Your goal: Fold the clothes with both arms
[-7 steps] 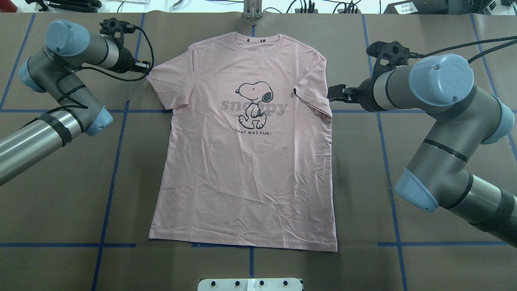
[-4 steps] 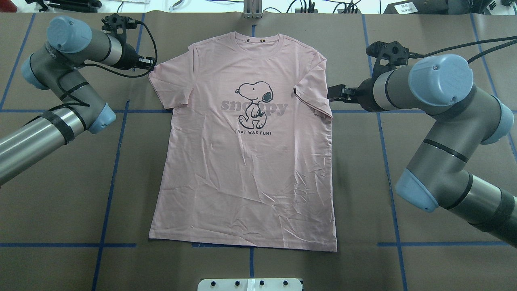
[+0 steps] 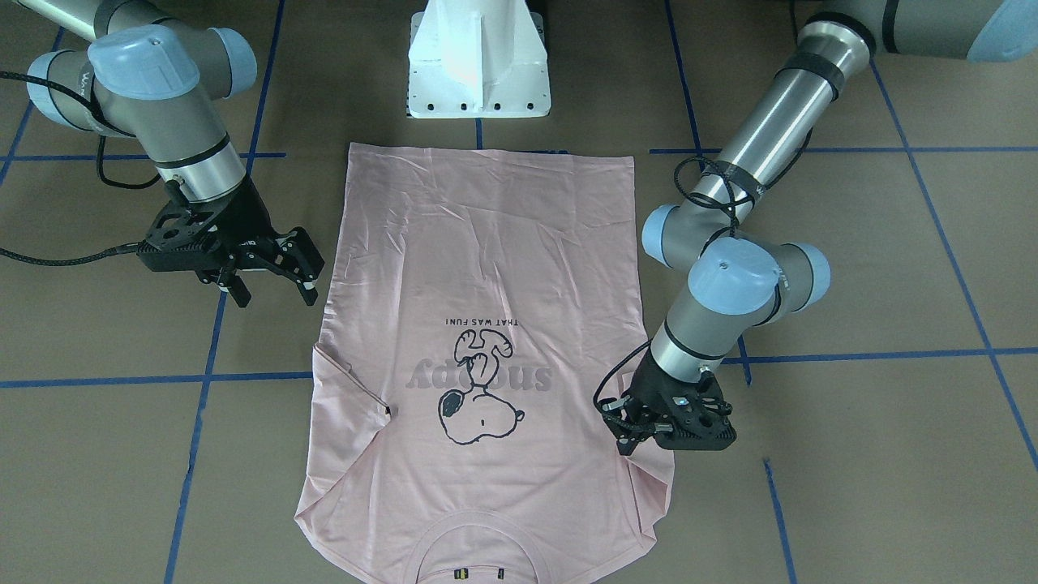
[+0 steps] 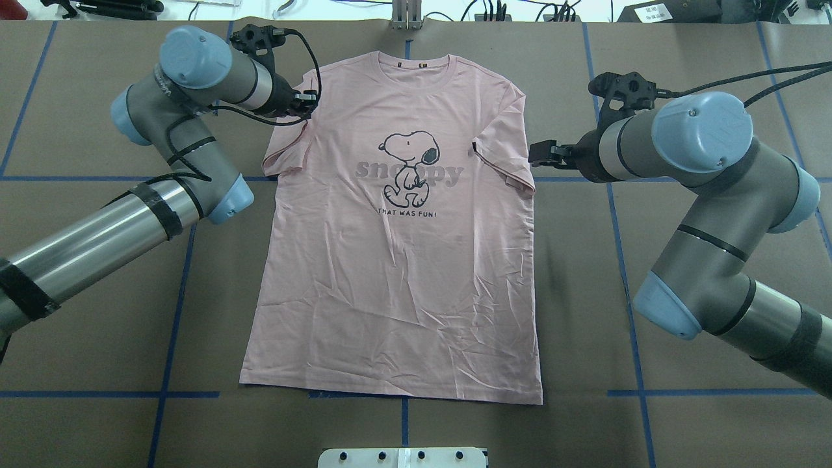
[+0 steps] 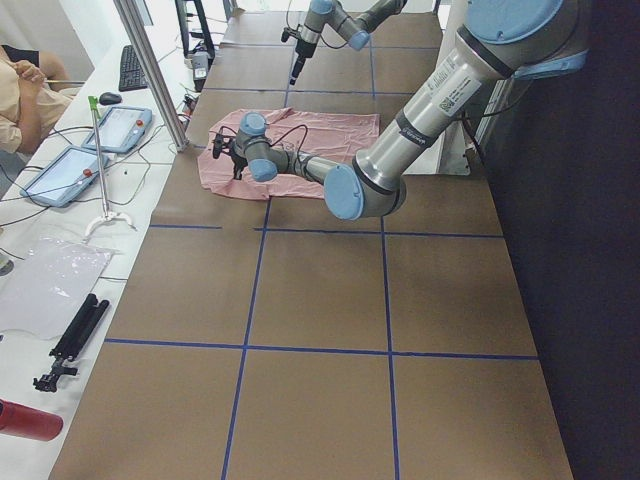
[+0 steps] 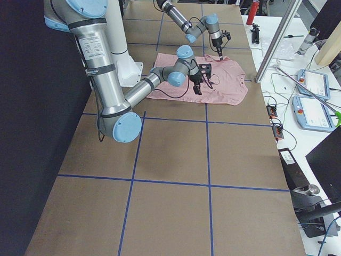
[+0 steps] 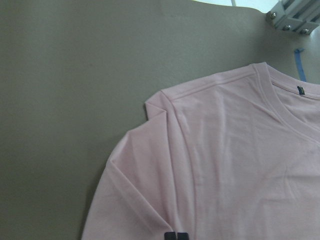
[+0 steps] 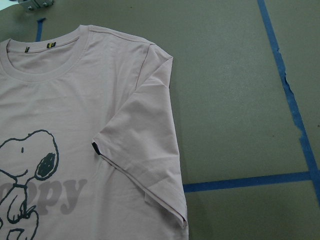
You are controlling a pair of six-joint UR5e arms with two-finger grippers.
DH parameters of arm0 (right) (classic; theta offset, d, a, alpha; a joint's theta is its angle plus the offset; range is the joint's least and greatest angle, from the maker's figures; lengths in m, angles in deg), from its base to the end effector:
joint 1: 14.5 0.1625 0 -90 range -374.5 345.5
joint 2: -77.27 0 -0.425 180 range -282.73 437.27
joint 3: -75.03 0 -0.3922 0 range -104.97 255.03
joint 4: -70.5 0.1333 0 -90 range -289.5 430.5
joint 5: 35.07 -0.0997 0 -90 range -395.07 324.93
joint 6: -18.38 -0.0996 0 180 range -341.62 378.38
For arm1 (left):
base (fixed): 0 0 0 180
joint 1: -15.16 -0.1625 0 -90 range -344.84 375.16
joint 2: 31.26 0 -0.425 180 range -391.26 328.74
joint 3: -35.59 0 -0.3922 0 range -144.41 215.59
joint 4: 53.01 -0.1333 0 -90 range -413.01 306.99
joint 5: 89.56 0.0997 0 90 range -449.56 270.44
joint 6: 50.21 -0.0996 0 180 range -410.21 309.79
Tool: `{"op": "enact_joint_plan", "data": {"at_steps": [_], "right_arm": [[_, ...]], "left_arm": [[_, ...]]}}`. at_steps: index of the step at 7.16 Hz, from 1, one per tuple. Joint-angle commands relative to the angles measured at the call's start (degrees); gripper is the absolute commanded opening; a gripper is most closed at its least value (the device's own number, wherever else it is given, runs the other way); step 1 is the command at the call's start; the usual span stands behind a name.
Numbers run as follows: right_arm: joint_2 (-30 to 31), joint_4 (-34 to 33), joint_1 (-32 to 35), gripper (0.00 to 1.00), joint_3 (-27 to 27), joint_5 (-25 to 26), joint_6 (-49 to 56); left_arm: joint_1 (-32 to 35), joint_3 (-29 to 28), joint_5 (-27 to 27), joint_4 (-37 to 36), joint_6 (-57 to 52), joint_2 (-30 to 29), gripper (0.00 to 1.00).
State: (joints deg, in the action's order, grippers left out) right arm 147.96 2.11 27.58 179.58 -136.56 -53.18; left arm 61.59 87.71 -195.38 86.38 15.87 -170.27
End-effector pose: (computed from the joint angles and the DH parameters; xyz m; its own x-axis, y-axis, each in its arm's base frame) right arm -0.3716 -0.4884 0.3183 0.5683 0.0955 0.8172 -0.3744 0.9145 0.1535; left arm 0.5008 -0.6804 0.3259 0.5264 0.0127 -0.8502 0.3502 0.9079 0.2303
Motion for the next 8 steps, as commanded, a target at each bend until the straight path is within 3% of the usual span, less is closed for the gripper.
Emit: {"op": "enact_joint_plan", "data": {"at_steps": [1,4,5,6,8], "right_arm": [[0.0,0.0,-0.2,1.0,0.0,0.1,-0.1],[-0.1,0.0,-0.3,1.0,0.0,0.2,-0.1],[-0.1,0.1,-0.4,1.0,-0.1,0.2,-0.1],[-0.1,0.0,-0.5,1.0,-0.1,0.3,-0.1],[-0.6,0.0,-0.5,1.0,-0.5,0.1,-0.1]], "left_arm": [[-0.3,-5.7,2.4,2.8,0.2,-4.0,0.0],[-1.8,-6.8,2.5,4.3,0.2,-4.3,0.0],[-2.1,-6.2,2.5,4.3,0.2,-4.2,0.19],[-2.5,-4.9,2.5,4.3,1.1,-4.2,0.25],[-3.0,-1.4,2.5,4.0,5.4,-3.3,0.51]]}}
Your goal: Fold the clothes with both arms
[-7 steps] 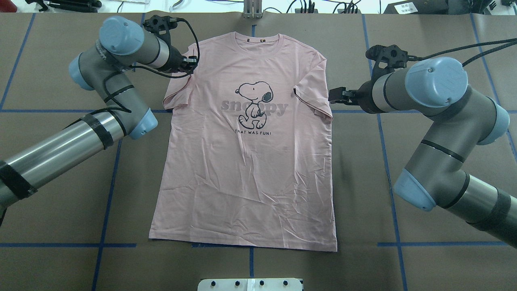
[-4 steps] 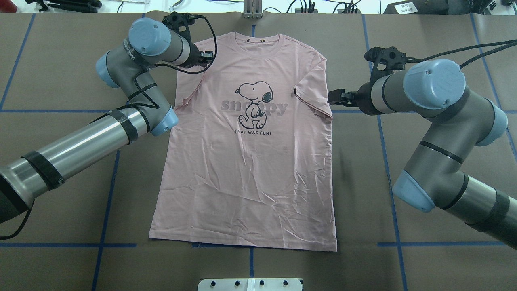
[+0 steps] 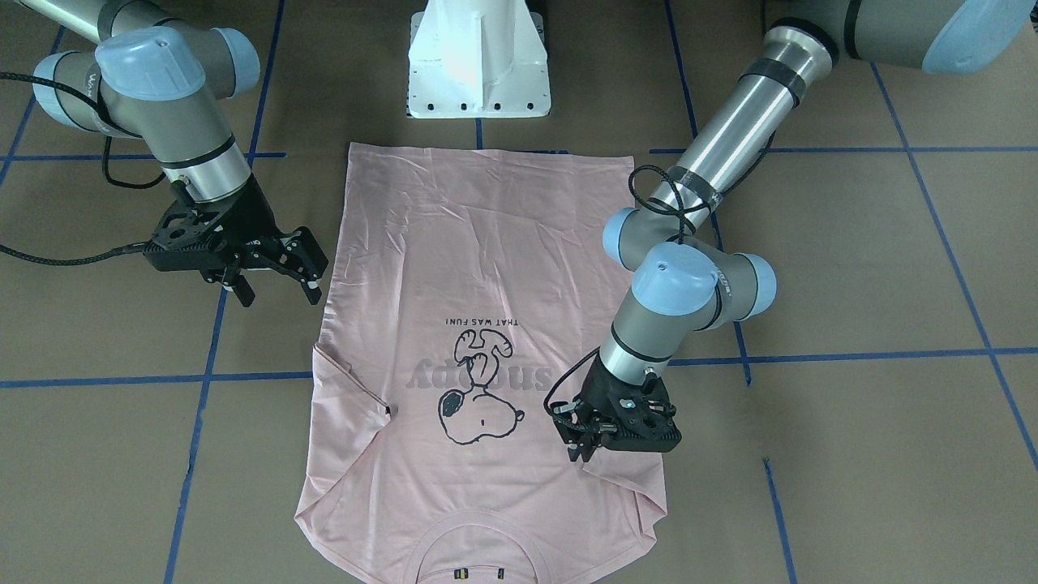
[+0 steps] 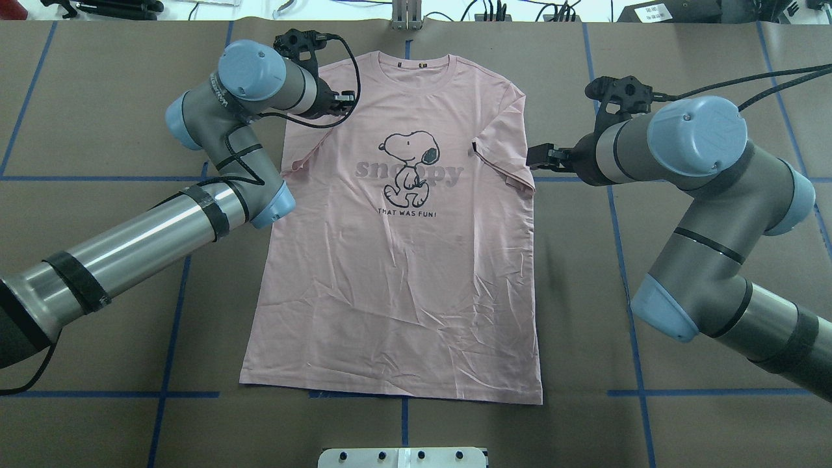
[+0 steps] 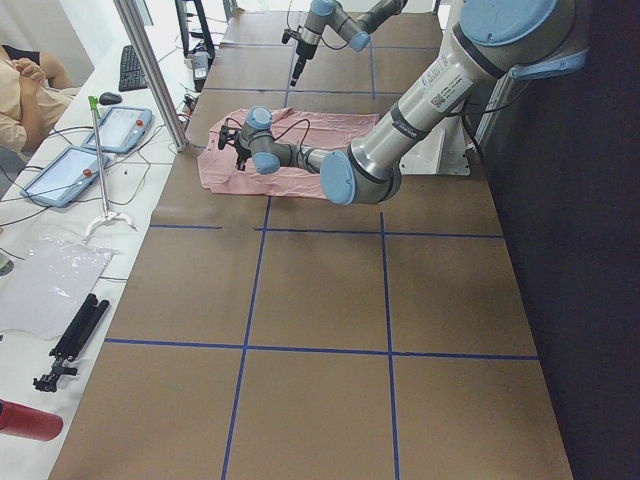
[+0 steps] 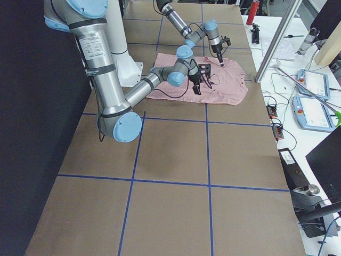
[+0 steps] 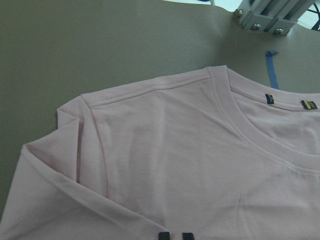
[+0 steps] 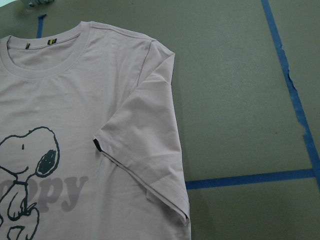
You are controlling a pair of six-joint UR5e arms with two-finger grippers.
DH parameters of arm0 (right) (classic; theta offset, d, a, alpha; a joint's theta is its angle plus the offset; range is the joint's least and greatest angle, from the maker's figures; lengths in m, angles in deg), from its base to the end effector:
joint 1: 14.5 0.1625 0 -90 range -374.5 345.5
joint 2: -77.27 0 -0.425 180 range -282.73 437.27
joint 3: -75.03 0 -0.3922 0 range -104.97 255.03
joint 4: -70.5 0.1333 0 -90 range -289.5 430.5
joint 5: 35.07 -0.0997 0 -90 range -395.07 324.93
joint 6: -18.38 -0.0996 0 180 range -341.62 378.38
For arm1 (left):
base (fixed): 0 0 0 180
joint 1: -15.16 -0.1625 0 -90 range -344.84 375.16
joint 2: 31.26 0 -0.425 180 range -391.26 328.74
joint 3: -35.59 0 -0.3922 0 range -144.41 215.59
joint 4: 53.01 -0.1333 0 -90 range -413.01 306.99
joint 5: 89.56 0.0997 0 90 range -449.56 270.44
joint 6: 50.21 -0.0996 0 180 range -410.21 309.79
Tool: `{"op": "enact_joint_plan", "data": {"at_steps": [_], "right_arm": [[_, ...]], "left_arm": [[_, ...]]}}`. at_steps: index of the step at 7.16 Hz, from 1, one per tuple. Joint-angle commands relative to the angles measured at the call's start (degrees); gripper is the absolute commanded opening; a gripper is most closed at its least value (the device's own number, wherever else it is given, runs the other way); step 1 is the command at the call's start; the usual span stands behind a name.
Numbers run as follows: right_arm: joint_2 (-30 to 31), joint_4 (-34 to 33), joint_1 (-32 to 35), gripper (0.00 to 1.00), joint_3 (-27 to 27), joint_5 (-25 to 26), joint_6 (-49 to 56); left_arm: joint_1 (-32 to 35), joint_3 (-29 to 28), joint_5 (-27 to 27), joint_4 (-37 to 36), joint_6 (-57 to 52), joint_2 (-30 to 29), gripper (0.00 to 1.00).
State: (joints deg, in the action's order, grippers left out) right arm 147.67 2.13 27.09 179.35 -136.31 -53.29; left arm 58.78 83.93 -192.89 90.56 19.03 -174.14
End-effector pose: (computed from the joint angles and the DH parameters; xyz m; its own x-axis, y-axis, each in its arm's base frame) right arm -0.3769 -0.4868 0.3171 0.5686 0.0922 0.8175 -0.3709 0.9157 0.1547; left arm 0.5419 -0.6688 0.2937 0.4727 0.0259 -0.8808 0.3772 0.8974 0.2289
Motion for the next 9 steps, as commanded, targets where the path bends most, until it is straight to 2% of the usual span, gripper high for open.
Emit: {"op": "enact_joint_plan", "data": {"at_steps": [1,2,3,4,5,6,7,8,9], "right_arm": [[-0.7,0.0,-0.2,1.0,0.2,-0.3,-1.3],[-0.5,-0.3,-3.2,1.0,1.6,0.4,-12.2],[0.3,-1.1,-8.1,1.0,5.8,2.8,-22.0],[3.8,-5.9,-14.8,1.0,11.4,4.2,-33.3],[4.3,-10.2,-23.1,0.99,14.0,12.6,-38.5],[7.2,-10.8,-29.3,0.96,15.7,18.9,-42.9],[8.9,-11.0,-34.4,0.96,16.0,21.0,-46.3],[11.5,-10.9,-38.0,0.92,16.0,23.8,-49.7],[11.9,-11.0,-38.5,0.89,16.4,23.5,-50.5]], "left_arm": [[-0.2,8.1,-0.5,-1.2,7.3,2.2,0.51],[-3.3,18.4,-1.5,-3.5,10.0,7.9,0.53],[-4.1,24.5,-1.6,-10.1,13.4,8.3,0.54],[-7.4,27.4,-0.6,-12.5,13.6,10.2,0.57],[-7.4,30.7,-1.0,-13.0,13.5,13.0,0.58],[-7.6,39.4,-1.7,-20.8,13.6,16.7,0.65],[-7.5,45.5,-4.7,-31.4,13.2,17.1,0.66],[-7.5,47.3,-6.1,-33.9,13.2,17.2,0.66],[-7.7,47.3,-6.7,-33.7,13.3,19.2,0.66]]}}
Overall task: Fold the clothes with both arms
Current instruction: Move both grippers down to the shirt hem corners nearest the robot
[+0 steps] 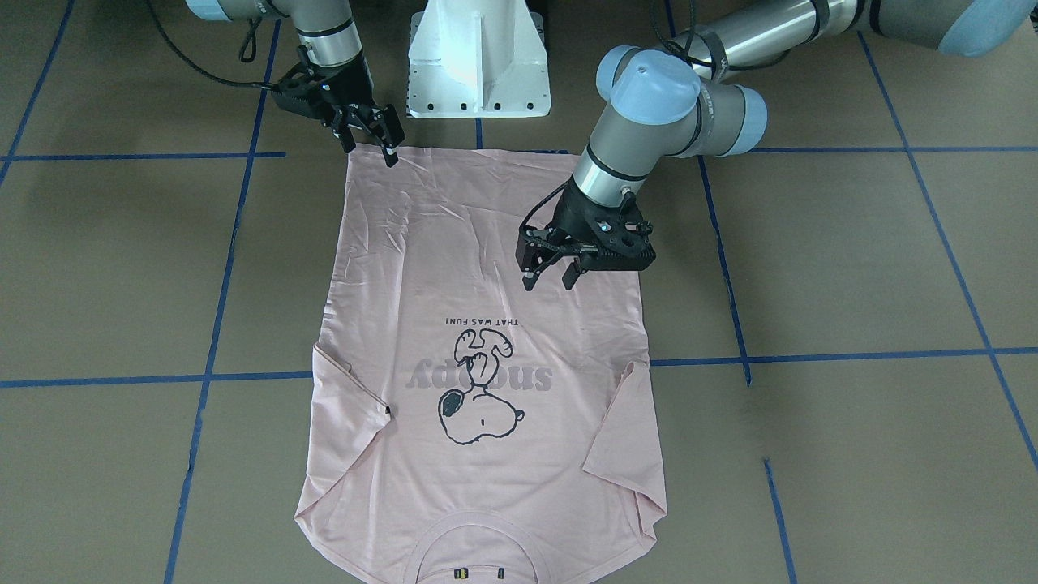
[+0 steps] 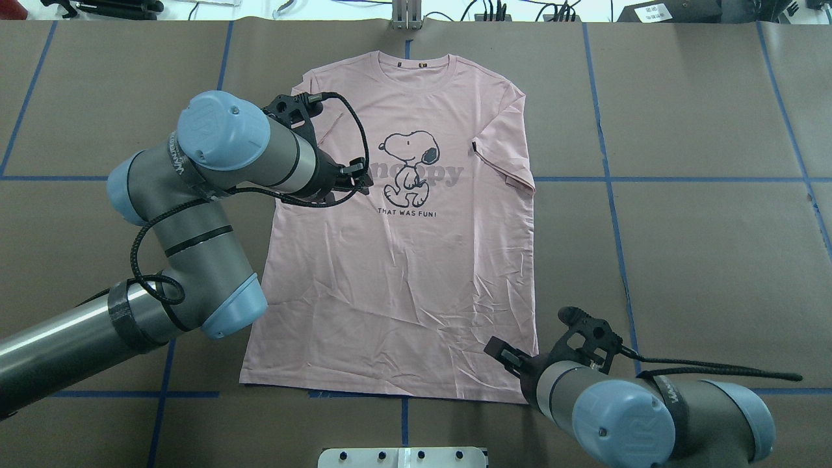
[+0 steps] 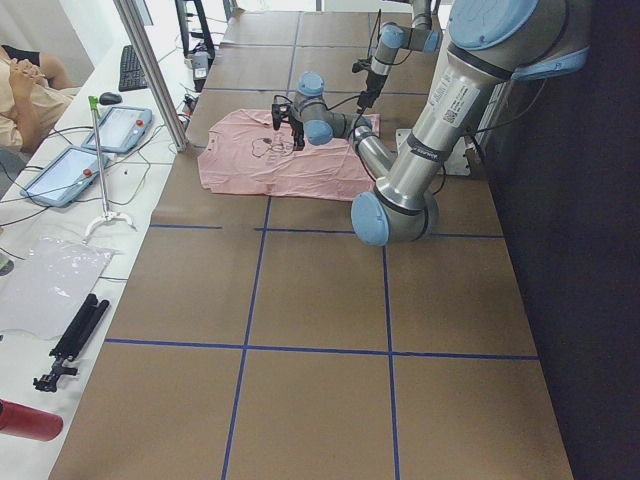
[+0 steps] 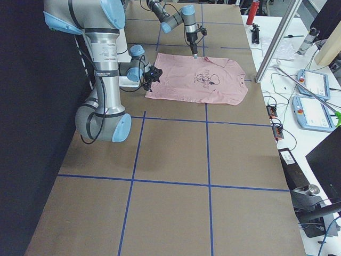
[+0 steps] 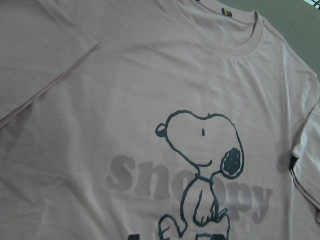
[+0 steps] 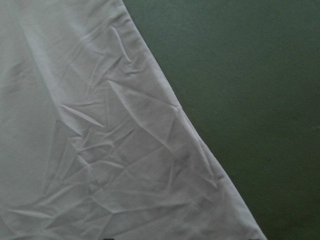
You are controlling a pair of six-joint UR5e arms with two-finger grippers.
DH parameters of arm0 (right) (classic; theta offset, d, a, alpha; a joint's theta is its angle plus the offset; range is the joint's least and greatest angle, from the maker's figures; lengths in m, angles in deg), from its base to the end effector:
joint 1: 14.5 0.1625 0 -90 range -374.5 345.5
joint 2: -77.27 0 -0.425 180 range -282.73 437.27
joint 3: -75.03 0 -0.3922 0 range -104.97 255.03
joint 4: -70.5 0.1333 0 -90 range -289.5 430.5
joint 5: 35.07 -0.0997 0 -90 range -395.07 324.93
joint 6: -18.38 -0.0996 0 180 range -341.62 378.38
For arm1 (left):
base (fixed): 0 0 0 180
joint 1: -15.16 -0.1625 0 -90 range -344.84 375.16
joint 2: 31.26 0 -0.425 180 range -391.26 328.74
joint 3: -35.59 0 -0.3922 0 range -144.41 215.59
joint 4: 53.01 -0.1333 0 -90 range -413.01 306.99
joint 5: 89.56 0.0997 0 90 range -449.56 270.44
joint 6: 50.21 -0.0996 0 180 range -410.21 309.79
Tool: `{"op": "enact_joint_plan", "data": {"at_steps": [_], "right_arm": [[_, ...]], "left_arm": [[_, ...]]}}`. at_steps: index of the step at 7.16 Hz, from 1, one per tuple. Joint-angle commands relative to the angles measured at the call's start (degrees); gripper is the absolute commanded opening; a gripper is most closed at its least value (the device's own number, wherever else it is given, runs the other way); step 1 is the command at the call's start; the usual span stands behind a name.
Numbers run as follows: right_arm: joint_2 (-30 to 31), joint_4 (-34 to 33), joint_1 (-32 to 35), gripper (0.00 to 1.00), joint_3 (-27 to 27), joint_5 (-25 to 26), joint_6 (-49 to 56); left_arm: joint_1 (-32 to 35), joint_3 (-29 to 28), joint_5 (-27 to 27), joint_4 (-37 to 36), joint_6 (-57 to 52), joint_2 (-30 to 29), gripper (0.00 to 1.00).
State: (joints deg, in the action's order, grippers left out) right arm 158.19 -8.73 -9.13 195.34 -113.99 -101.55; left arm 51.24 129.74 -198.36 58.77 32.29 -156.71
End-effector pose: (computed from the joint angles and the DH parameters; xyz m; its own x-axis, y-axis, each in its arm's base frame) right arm -0.4926 -0.1994 0.3194 0.4336 0.5326 0.7269 -0.5252 0.8049 -0.2764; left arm 0.4893 -0.4818 0.2164 0.4267 -0.1581 -0.8905 0.2755 0.9605 -0.0385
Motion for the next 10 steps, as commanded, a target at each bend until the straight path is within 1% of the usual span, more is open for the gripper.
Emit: {"op": "enact_joint_plan", "data": {"at_steps": [1,2,3,4,8,9,10], "right_arm": [[5.0,0.0,-3.9,0.86,0.2,1.5,-3.7],[5.0,0.0,-4.5,0.83,0.4,1.4,-6.3],[5.0,0.0,-4.7,0.79,0.1,1.3,-6.3],[4.6,0.0,-4.6,0.77,0.4,1.2,-6.3],[4.1,-0.1,-4.9,0.76,-0.6,1.1,-6.2],[4.0,-0.1,-4.9,0.74,-0.7,1.0,-6.2],[3.7,-0.1,-4.9,0.68,-0.7,1.0,-6.2]], "left_arm": [[-0.2,1.6,-1.4,-2.2,0.1,1.8,0.66],[-0.2,1.8,-1.5,-2.3,0.2,1.8,0.66],[-0.1,1.9,-1.9,-2.3,0.2,1.9,0.66],[-0.1,2.3,-2.1,-2.4,0.3,1.8,0.66],[-0.1,4.0,-2.0,-2.6,0.3,3.0,0.66],[-0.1,4.5,-2.0,-2.6,0.3,3.1,0.66],[-0.1,4.5,-2.0,-2.6,0.3,3.2,0.66]]}}
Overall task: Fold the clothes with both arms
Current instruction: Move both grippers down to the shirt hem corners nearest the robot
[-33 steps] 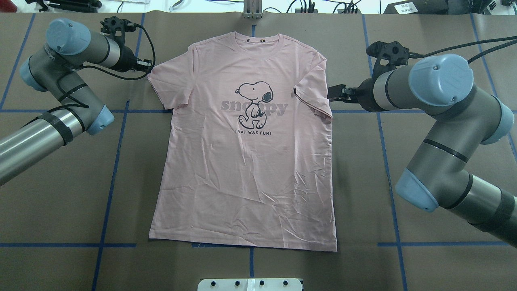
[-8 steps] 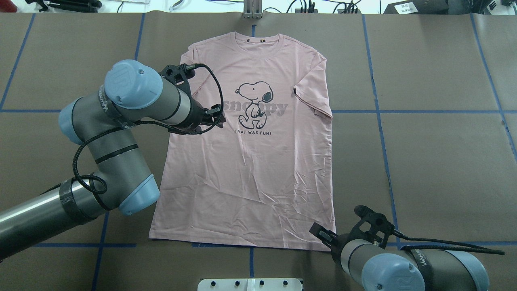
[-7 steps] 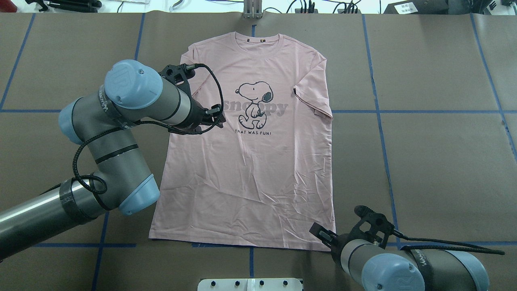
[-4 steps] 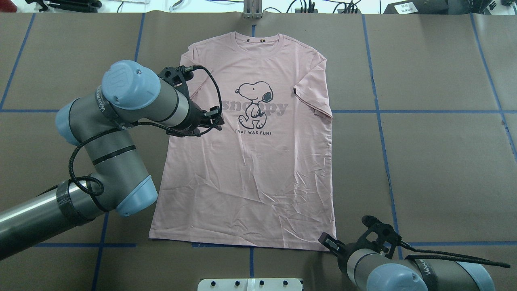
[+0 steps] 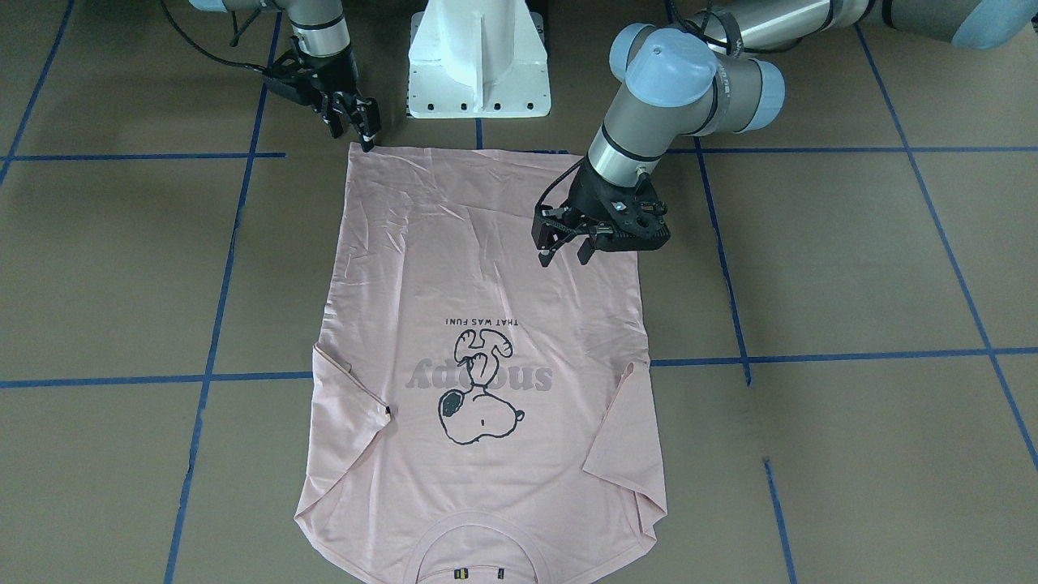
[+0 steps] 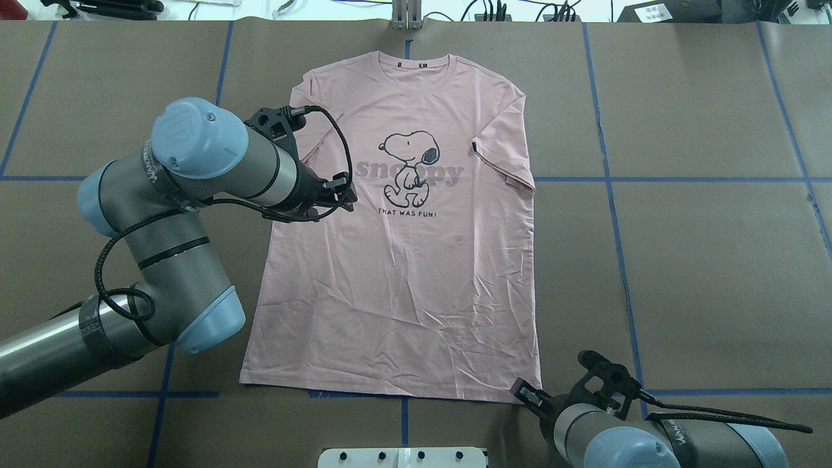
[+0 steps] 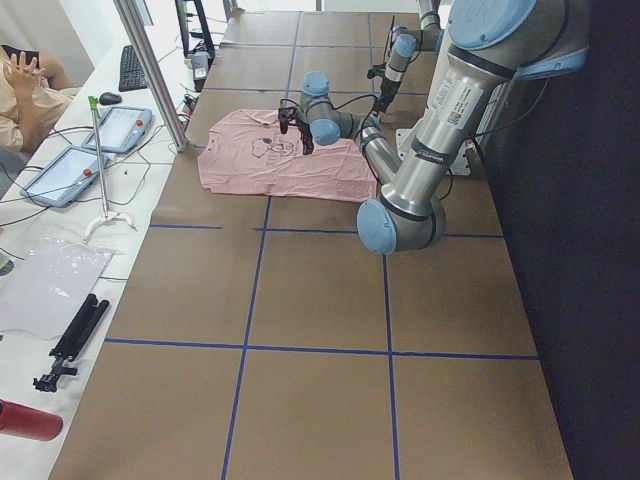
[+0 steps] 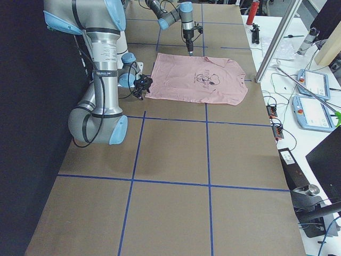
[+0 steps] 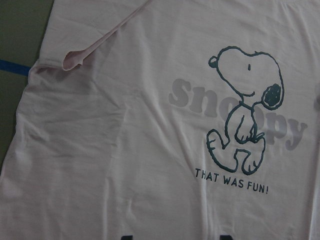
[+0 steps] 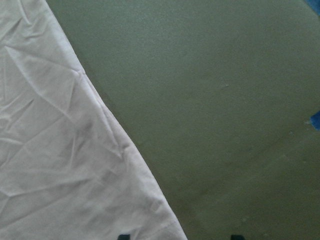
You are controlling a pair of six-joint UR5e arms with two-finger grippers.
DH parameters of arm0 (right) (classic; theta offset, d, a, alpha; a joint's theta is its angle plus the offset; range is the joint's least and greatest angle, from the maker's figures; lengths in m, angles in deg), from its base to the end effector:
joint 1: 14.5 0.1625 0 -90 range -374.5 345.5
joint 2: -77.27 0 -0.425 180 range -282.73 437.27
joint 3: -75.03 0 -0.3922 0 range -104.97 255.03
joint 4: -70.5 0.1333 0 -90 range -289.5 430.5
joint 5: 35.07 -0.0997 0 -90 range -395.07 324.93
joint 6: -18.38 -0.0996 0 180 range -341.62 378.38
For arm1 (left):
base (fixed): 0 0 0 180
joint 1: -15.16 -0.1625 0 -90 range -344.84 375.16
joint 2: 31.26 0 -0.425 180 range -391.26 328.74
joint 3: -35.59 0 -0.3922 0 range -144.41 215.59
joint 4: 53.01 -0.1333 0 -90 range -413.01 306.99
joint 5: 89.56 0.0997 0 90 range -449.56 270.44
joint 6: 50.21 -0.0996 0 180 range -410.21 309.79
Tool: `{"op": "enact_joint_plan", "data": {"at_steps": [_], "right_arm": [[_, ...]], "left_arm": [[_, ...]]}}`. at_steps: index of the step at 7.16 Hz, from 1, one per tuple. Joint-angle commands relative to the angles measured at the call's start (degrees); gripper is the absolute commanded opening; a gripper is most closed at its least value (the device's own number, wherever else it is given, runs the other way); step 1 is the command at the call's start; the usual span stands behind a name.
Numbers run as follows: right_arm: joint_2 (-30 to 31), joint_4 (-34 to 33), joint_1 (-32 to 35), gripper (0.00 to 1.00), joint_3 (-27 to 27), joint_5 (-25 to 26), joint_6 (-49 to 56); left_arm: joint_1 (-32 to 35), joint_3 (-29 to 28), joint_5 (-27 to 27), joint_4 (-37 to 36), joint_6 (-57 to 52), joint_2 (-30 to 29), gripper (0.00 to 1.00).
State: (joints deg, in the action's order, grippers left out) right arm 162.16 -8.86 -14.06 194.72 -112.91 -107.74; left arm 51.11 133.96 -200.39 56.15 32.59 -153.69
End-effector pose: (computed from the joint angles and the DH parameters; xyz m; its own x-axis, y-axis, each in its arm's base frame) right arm -0.4980 -0.1581 0.3593 0.4739 0.5799 0.6627 -0.5409 0.7855 -0.3006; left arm 0.4730 -0.4640 0.2252 0.4396 -0.1741 -0.8812 0.2464 0.9668 -0.0681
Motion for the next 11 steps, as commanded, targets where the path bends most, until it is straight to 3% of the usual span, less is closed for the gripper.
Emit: {"op": "enact_joint_plan", "data": {"at_steps": [1,4,8,11], "right_arm": [[-0.2,0.0,0.0,0.6,-0.1,-0.1,-0.1],[-0.2,-0.1,0.1,0.0,0.0,0.0,-0.1],[0.1,0.0,1.6,0.0,2.6,-0.3,0.3],[0.7,-0.1,1.8,0.0,5.4,-0.3,0.1]], "left_arm": [[0.0,0.2,0.0,0.0,0.0,0.2,0.66],[-0.1,0.7,0.0,0.0,0.0,0.4,0.67],[-0.2,4.4,0.1,0.0,0.0,3.3,0.68],[-4.8,16.5,2.5,0.0,5.8,16.6,0.68]]}}
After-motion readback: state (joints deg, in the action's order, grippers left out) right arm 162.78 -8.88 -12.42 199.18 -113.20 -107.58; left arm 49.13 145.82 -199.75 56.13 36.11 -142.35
